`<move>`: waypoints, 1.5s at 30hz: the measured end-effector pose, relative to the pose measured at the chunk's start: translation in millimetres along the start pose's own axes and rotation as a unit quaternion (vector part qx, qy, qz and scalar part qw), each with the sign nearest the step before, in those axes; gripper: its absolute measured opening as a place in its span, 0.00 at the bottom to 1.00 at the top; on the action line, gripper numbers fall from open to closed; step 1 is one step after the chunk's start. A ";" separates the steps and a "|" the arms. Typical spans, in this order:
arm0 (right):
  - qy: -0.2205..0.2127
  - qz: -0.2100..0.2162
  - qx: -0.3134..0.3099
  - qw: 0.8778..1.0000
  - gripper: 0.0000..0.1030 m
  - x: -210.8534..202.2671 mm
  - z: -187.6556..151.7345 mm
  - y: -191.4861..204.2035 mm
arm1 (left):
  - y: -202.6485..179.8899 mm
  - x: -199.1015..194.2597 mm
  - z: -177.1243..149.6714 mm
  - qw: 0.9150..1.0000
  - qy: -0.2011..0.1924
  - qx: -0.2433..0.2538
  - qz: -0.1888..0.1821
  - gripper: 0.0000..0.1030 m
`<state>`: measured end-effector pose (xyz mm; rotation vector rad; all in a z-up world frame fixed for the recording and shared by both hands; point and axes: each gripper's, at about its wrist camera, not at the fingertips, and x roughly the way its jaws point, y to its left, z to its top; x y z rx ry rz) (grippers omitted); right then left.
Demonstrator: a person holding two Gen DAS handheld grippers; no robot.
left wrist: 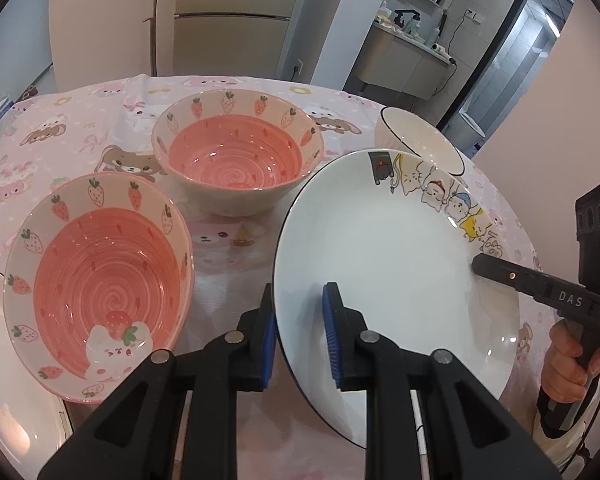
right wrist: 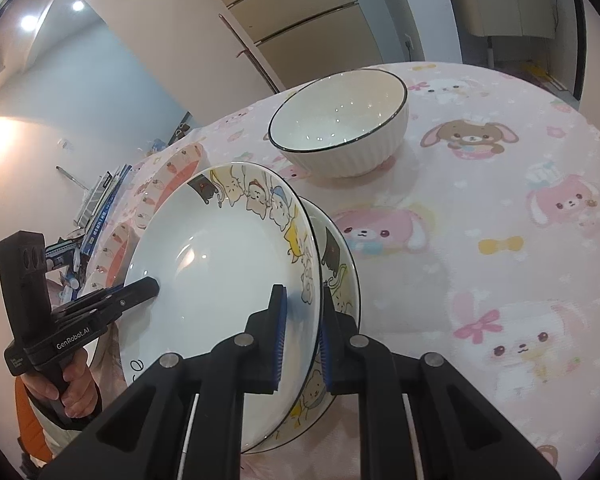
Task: Organize plates and bowls
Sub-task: 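Lower the held plate onto the other cartoon-rim plate and open both grippers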
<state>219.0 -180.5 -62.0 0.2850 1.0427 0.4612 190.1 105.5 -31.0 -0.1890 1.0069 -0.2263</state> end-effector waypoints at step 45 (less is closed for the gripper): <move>-0.013 -0.061 -0.050 0.997 0.18 -8.6 -8.6 13.2 | -30.4 -1.1 -21.2 0.993 0.034 0.087 0.079 0.20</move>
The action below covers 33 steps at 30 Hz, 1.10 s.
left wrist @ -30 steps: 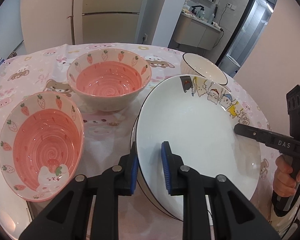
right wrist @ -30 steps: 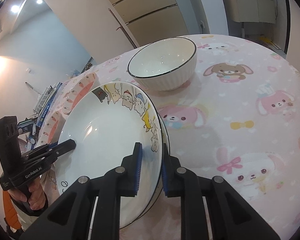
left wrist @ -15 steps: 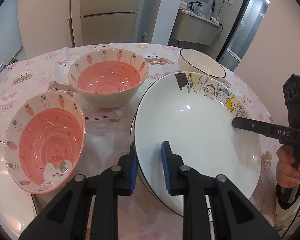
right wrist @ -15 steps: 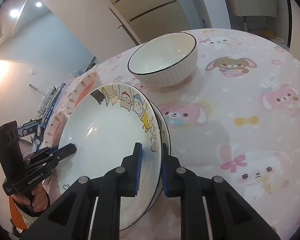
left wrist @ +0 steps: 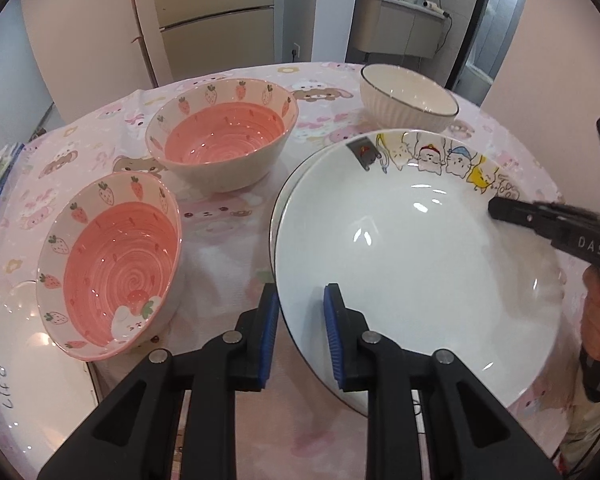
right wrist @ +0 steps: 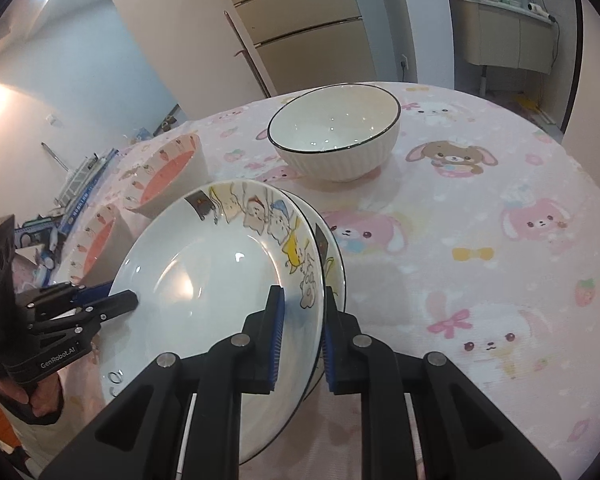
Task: Organize plates and bowls
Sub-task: 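Lower the held plate onto the other cartoon-rim plate and open both grippers, then withdraw both grippers up from the plate stack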
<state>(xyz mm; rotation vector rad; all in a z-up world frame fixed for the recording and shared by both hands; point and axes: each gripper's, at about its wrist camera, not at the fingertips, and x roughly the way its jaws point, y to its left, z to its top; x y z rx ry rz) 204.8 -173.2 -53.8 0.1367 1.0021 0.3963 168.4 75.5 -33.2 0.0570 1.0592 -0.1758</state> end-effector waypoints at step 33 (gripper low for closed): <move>0.004 -0.024 0.005 1.000 0.17 -7.3 -1.5 -7.8 | -9.6 -43.5 -32.8 0.999 -0.042 -0.005 -0.013 0.19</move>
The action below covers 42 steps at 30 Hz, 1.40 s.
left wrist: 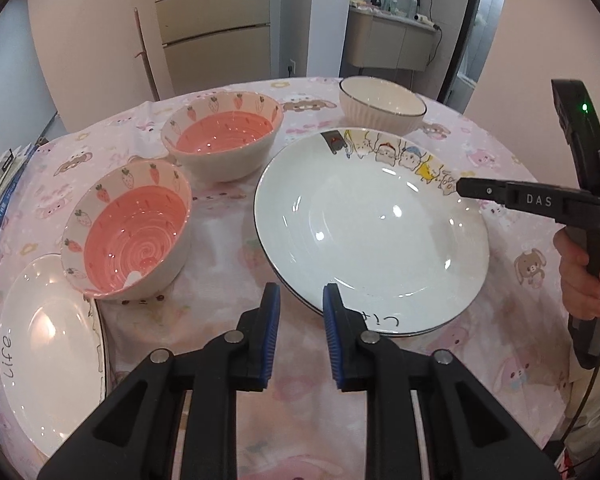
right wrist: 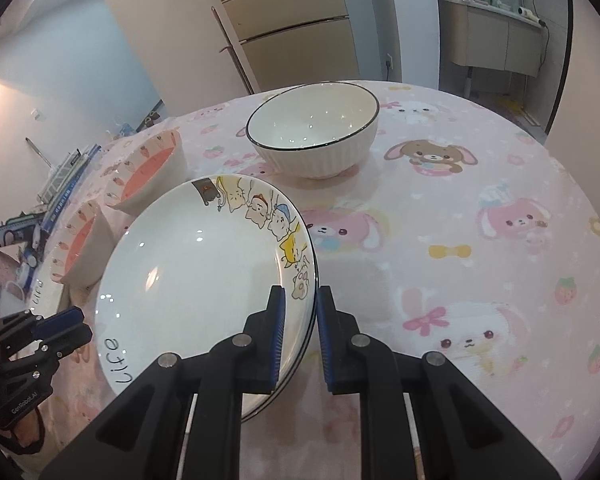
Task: Organize plates and bowls
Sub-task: 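Withdraw both grippers up from the plate stack, then move both grippers toward the white plate with 'life' lettering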
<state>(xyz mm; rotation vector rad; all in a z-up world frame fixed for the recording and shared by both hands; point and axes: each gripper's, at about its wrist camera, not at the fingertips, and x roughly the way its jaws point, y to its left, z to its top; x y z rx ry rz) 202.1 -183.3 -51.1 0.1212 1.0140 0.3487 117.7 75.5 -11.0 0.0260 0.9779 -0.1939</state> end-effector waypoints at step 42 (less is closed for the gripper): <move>-0.085 -0.144 0.030 0.985 0.87 -70.0 -176.8 51.6 | 23.0 -81.4 -143.1 0.984 -0.161 -0.038 0.065 1.00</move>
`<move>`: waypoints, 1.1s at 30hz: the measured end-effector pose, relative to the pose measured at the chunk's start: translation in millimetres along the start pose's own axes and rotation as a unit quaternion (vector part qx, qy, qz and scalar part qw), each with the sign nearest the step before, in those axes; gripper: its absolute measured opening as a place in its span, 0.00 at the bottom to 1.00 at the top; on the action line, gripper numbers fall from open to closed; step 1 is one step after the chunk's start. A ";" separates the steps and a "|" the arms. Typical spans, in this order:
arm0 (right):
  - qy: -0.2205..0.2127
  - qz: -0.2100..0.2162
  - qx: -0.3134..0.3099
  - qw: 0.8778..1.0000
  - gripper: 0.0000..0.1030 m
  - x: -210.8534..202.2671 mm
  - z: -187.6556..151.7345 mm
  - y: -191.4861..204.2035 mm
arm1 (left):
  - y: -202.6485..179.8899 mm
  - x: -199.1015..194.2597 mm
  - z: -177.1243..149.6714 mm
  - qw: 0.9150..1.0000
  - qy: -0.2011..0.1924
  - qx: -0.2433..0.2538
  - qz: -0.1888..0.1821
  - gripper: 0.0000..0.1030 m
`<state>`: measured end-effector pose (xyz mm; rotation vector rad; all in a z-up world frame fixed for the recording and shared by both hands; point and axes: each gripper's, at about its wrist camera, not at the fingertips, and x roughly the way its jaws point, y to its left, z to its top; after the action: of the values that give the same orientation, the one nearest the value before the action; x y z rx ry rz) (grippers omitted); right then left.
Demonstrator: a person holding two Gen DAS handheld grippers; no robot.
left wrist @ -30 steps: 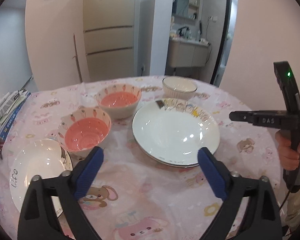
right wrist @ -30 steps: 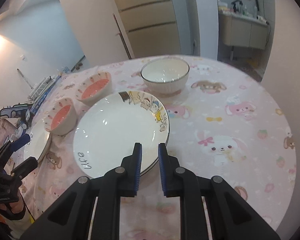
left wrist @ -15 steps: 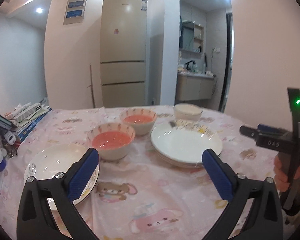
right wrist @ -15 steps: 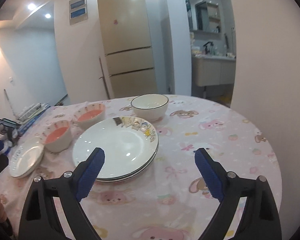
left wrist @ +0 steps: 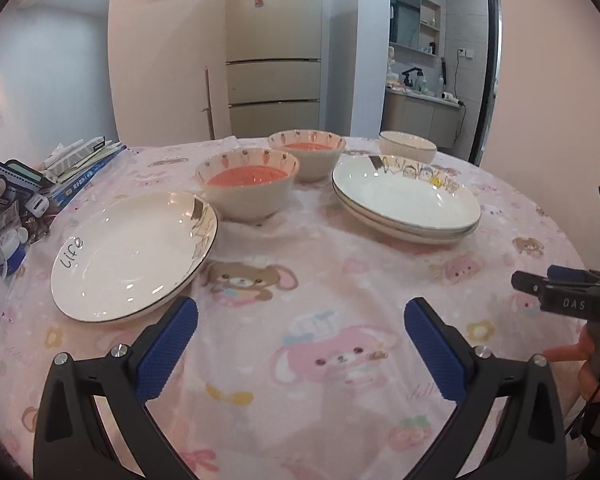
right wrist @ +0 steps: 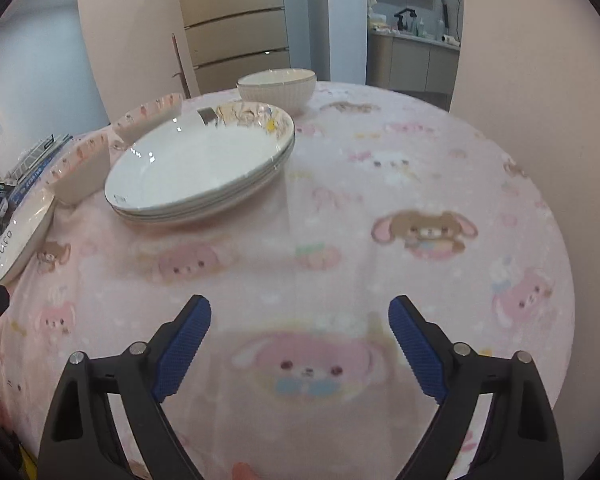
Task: Organize plates and bowls
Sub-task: 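Move both grippers toward the white plate with 'life' lettering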
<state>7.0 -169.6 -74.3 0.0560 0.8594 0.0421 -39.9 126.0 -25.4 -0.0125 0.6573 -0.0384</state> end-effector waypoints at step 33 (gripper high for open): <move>0.001 0.141 -0.242 0.960 0.87 -34.4 44.0 176.9 | 132.4 -30.2 32.6 1.000 0.013 -0.022 0.016 0.98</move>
<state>15.3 3.5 -7.9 -0.2833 0.8191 0.5183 -39.6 259.4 15.7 -0.0438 0.6833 0.0072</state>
